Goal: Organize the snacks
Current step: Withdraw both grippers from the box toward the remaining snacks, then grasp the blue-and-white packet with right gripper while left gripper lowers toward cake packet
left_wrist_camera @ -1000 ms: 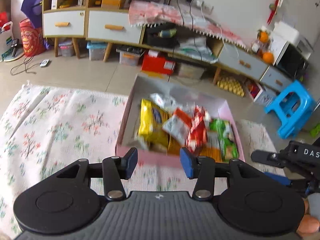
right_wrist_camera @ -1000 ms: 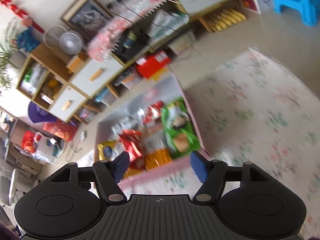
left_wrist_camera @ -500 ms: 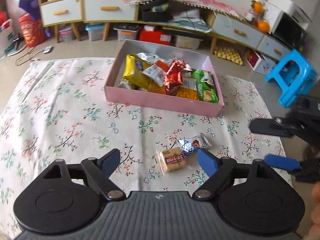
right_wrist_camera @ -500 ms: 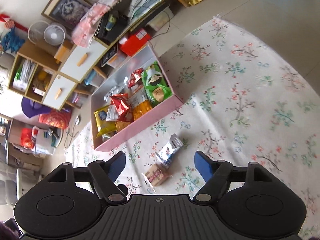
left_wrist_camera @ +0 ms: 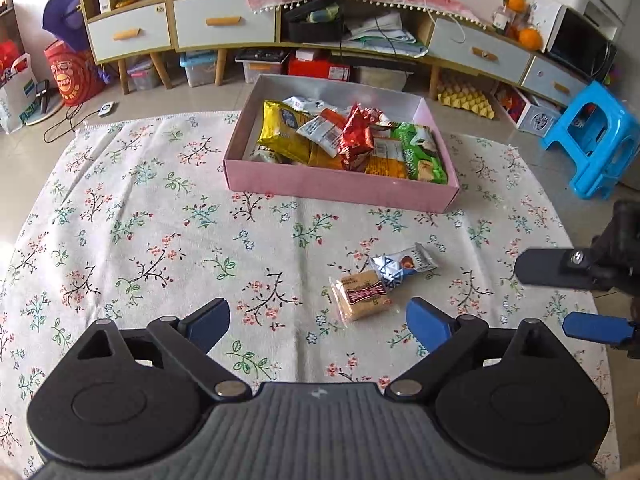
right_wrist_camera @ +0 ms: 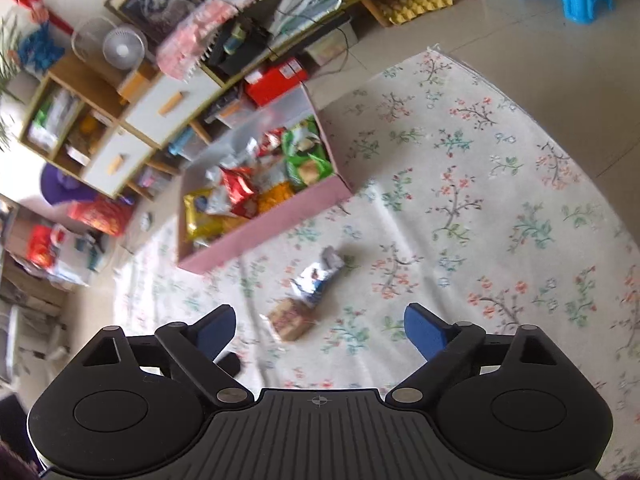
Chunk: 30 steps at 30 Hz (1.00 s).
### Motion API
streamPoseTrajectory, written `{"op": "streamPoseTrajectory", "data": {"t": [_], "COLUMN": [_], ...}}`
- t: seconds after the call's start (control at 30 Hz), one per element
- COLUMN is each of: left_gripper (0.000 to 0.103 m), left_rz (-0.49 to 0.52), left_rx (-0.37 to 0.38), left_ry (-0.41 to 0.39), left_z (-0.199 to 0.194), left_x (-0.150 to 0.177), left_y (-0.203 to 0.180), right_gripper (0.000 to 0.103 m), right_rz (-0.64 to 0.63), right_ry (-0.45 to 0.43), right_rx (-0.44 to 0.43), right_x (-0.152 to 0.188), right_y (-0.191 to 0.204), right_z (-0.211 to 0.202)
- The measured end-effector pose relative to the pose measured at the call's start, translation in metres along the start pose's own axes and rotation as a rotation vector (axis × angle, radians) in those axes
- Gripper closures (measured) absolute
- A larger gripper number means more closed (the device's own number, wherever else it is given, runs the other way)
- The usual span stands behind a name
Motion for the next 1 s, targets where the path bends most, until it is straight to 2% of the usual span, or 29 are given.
{"op": "streamPoseTrajectory", "data": {"t": [0.1, 0.2, 0.3, 0.5, 0.63, 0.73, 0.9, 1.0], "left_gripper": [0.009, 0.009, 0.009, 0.009, 0.009, 0.009, 0.011, 0.016], "left_rz": [0.011, 0.083, 0.140, 0.138, 0.163, 0.164, 0.201, 0.249], "left_rx": [0.009, 0.034, 0.026, 0.060, 0.069, 0.086, 0.065, 0.050], "left_ry": [0.016, 0.028, 0.023, 0.056, 0.068, 0.096, 0.106, 0.113], "left_z": [0.006, 0.011, 0.015, 0.025, 0.031, 0.040, 0.055, 0.061], "left_x": [0.002, 0.005, 0.009, 0.014, 0.018, 0.020, 0.024, 0.026], "left_y": [0.000, -0.006, -0.009, -0.008, -0.016, -0.025, -0.043, -0.050], "right_gripper": [0.010, 0.010, 0.010, 0.010, 0.010, 0.010, 0.010, 0.010], "right_rz": [-0.004, -0.009, -0.016, -0.072, -0.130, -0.128, -0.147, -0.168], "right_ry": [0.010, 0.004, -0.005, 0.019, 0.018, 0.018, 0.020, 0.023], "right_rx": [0.020, 0.032, 0.056, 0.097, 0.131, 0.130, 0.128, 0.138], "right_x": [-0.003, -0.007, -0.011, -0.010, -0.008, -0.008, -0.005, -0.004], "right_y": [-0.006, -0.012, -0.019, -0.024, -0.022, -0.019, -0.013, -0.011], "right_z": [0.006, 0.006, 0.006, 0.013, 0.015, 0.016, 0.018, 0.020]}}
Point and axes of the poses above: each gripper's, at about its wrist camera, not at the fingertips, and z roughly the way its jaws point, y to its left, x to its underside, the point moved 5 cm from there along z, roughly the way its jaws point, and after that the axes turned 2 degrees about z, right-handed, at the moved point
